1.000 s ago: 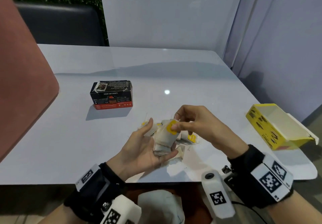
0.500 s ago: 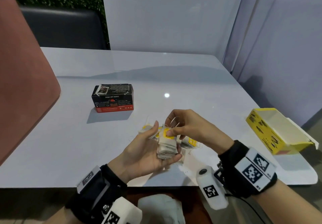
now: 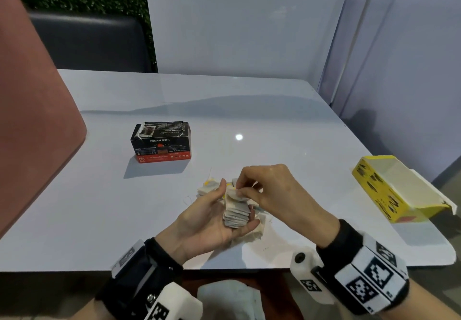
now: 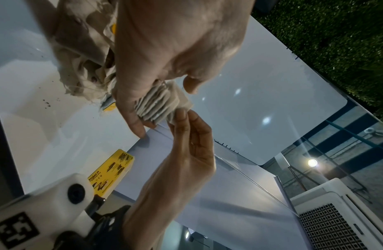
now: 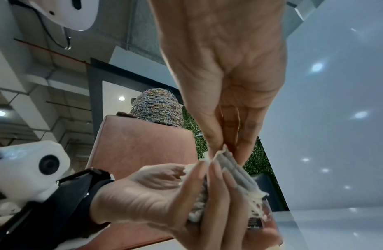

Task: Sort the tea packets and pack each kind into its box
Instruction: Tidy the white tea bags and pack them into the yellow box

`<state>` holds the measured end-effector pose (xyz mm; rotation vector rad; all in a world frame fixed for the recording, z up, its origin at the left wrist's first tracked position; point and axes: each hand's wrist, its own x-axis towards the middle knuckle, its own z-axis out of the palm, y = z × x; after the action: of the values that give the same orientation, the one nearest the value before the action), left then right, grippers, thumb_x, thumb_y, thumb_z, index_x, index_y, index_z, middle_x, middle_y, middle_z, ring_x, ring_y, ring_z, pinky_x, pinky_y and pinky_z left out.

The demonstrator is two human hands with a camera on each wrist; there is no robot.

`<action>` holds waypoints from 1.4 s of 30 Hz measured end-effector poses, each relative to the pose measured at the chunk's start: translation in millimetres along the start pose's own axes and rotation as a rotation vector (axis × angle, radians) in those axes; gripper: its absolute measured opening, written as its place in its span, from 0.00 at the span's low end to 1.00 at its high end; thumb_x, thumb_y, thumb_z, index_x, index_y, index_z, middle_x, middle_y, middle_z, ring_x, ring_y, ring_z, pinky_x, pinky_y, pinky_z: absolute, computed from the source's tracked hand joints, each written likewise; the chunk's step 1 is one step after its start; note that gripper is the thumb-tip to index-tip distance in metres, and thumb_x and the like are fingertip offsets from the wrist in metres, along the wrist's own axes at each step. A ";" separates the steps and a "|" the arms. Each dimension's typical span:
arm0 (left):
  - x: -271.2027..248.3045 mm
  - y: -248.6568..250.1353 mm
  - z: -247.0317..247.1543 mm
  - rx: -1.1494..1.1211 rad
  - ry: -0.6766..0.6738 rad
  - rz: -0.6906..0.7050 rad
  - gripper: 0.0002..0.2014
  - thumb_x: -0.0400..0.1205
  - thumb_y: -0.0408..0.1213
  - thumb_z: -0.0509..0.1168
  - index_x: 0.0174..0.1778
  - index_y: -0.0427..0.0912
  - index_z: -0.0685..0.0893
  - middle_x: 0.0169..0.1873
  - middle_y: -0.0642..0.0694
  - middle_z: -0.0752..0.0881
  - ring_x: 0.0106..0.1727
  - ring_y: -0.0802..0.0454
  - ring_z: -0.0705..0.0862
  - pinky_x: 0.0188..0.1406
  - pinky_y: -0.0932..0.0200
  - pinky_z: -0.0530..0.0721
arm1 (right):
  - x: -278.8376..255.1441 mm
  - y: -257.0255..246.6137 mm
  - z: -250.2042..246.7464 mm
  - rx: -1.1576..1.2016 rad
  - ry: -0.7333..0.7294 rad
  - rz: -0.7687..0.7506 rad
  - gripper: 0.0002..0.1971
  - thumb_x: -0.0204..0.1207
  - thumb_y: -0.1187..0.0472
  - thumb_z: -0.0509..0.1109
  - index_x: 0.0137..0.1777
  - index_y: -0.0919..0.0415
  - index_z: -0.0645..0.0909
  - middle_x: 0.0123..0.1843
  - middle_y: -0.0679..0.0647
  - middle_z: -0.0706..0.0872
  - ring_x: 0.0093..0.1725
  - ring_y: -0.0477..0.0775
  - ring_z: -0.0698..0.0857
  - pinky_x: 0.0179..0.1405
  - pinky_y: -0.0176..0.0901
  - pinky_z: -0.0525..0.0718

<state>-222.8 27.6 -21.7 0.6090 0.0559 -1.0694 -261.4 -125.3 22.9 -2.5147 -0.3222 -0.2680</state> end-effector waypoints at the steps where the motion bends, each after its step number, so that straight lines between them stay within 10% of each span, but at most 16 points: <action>1: 0.1 0.4 -0.5 -0.010 0.002 -0.005 0.21 0.76 0.48 0.63 0.55 0.35 0.82 0.48 0.38 0.81 0.48 0.44 0.82 0.52 0.44 0.85 | -1.1 -2.1 -0.9 -0.028 0.003 -0.028 0.02 0.75 0.66 0.70 0.43 0.60 0.83 0.40 0.52 0.88 0.41 0.51 0.85 0.45 0.50 0.83; 9: 0.1 0.7 -2.5 -0.104 0.000 -0.014 0.23 0.82 0.49 0.55 0.67 0.37 0.74 0.63 0.43 0.71 0.66 0.49 0.68 0.63 0.43 0.75 | -15.4 -14.0 3.0 -0.176 -0.153 -0.075 0.07 0.76 0.66 0.65 0.52 0.58 0.79 0.46 0.52 0.84 0.48 0.51 0.79 0.48 0.52 0.80; 14: 0.3 -1.9 1.8 -0.075 0.033 -0.008 0.23 0.82 0.50 0.55 0.53 0.33 0.85 0.53 0.39 0.81 0.60 0.46 0.76 0.58 0.44 0.81 | -12.3 -11.5 6.2 -0.234 -0.152 -0.113 0.08 0.73 0.70 0.65 0.50 0.59 0.76 0.44 0.52 0.83 0.47 0.52 0.77 0.43 0.54 0.80; 19: 0.3 -0.6 3.3 -0.133 0.037 0.018 0.20 0.79 0.47 0.60 0.63 0.38 0.76 0.56 0.43 0.75 0.59 0.50 0.72 0.57 0.49 0.81 | -15.3 -10.5 9.6 -0.219 -0.114 -0.114 0.04 0.75 0.68 0.63 0.47 0.63 0.79 0.49 0.55 0.82 0.50 0.56 0.77 0.46 0.55 0.80; 23: 0.8 -4.3 3.1 -0.088 -0.007 0.055 0.16 0.63 0.31 0.80 0.45 0.35 0.88 0.43 0.40 0.83 0.43 0.50 0.82 0.43 0.52 0.88 | -17.6 -12.4 14.0 -0.133 -0.081 -0.117 0.09 0.71 0.63 0.65 0.41 0.65 0.86 0.47 0.58 0.87 0.45 0.54 0.84 0.44 0.46 0.84; 26: -2.0 -1.0 -1.2 -0.075 0.044 0.044 0.28 0.51 0.21 0.83 0.47 0.30 0.84 0.42 0.35 0.83 0.41 0.45 0.85 0.37 0.50 0.89 | -16.6 4.1 -17.5 0.010 0.098 0.003 0.08 0.71 0.62 0.72 0.45 0.66 0.89 0.46 0.58 0.89 0.42 0.48 0.85 0.47 0.32 0.79; 29: -6.0 7.7 -5.9 -0.010 0.104 0.049 0.32 0.51 0.22 0.83 0.51 0.32 0.80 0.42 0.35 0.81 0.40 0.46 0.85 0.36 0.52 0.89 | -26.1 67.8 -74.1 -0.247 0.298 0.382 0.12 0.74 0.64 0.73 0.56 0.67 0.85 0.53 0.63 0.87 0.52 0.62 0.86 0.55 0.48 0.81; 33: -12.5 15.4 -4.4 0.100 0.149 0.093 0.21 0.63 0.25 0.78 0.49 0.30 0.80 0.40 0.37 0.81 0.39 0.48 0.85 0.35 0.56 0.88 | -55.1 123.1 -109.5 -0.579 0.131 0.853 0.07 0.75 0.64 0.69 0.44 0.69 0.77 0.47 0.69 0.83 0.53 0.70 0.80 0.42 0.50 0.76; 36: -19.5 29.7 -3.9 0.162 0.207 0.156 0.14 0.64 0.26 0.76 0.42 0.26 0.84 0.37 0.37 0.83 0.36 0.51 0.85 0.32 0.59 0.88 | -71.4 137.3 -102.7 -0.620 -0.025 0.952 0.06 0.77 0.64 0.66 0.50 0.65 0.74 0.50 0.63 0.80 0.51 0.65 0.79 0.40 0.48 0.75; 39: -32.9 49.9 -13.4 0.135 0.200 0.239 0.35 0.43 0.27 0.86 0.46 0.29 0.83 0.38 0.37 0.84 0.37 0.51 0.86 0.36 0.58 0.89 | -76.8 146.8 -94.4 -0.605 -0.035 0.931 0.16 0.74 0.67 0.63 0.62 0.61 0.72 0.51 0.62 0.79 0.52 0.68 0.81 0.46 0.57 0.85; 42: -50.1 64.0 -21.8 0.103 0.209 0.303 0.42 0.43 0.28 0.87 0.54 0.35 0.79 0.41 0.39 0.83 0.40 0.52 0.84 0.39 0.60 0.88 | -72.0 134.8 -78.3 -0.539 -0.064 0.843 0.19 0.72 0.69 0.60 0.63 0.55 0.71 0.50 0.62 0.82 0.44 0.66 0.84 0.39 0.55 0.87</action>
<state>-189.0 99.9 4.7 0.7936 0.0876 -0.7158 -300.6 -290.4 -3.4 -2.9090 0.8898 0.0833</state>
